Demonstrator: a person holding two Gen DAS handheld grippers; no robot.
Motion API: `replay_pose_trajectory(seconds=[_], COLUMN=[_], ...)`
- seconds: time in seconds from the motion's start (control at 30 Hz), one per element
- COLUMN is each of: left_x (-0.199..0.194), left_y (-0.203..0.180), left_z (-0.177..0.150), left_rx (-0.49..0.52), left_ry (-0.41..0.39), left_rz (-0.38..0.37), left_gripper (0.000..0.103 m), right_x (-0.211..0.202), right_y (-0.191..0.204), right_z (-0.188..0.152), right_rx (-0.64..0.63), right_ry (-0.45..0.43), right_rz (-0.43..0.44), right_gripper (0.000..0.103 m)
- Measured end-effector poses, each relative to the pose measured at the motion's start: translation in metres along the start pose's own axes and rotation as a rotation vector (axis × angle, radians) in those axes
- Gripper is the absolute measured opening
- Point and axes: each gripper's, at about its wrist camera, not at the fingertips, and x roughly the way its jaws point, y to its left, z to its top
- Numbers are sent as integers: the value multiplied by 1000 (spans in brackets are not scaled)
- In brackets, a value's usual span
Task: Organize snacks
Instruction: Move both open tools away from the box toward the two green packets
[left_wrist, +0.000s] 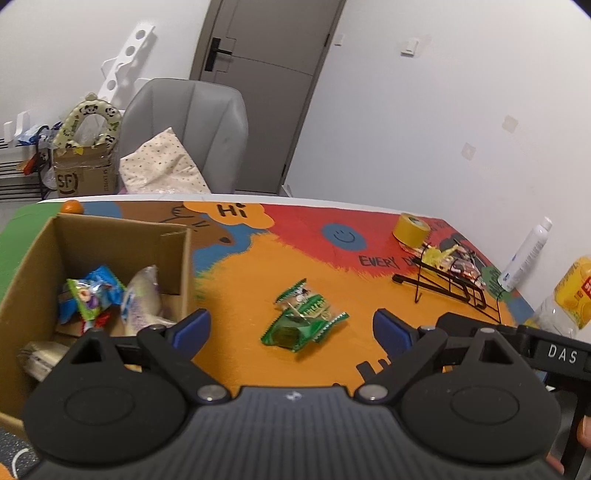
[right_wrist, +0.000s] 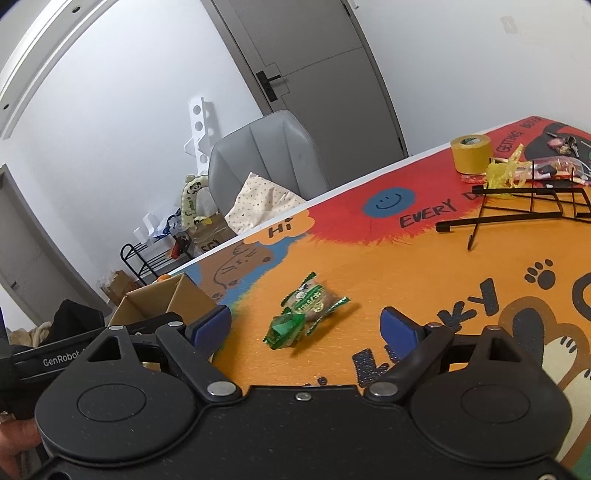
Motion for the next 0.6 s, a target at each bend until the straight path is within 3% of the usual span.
replay_pose_trajectory(seconds=[0.6], left_x=[65], left_y=[-27], left_z=[-7], left_rx=[42], left_ry=[80], left_rz=[21], left_gripper=[91], right_x=[33], right_y=[-52], right_z=[-2], right_rx=[84], right_ry=[33], right_rz=[26], right_gripper=[87])
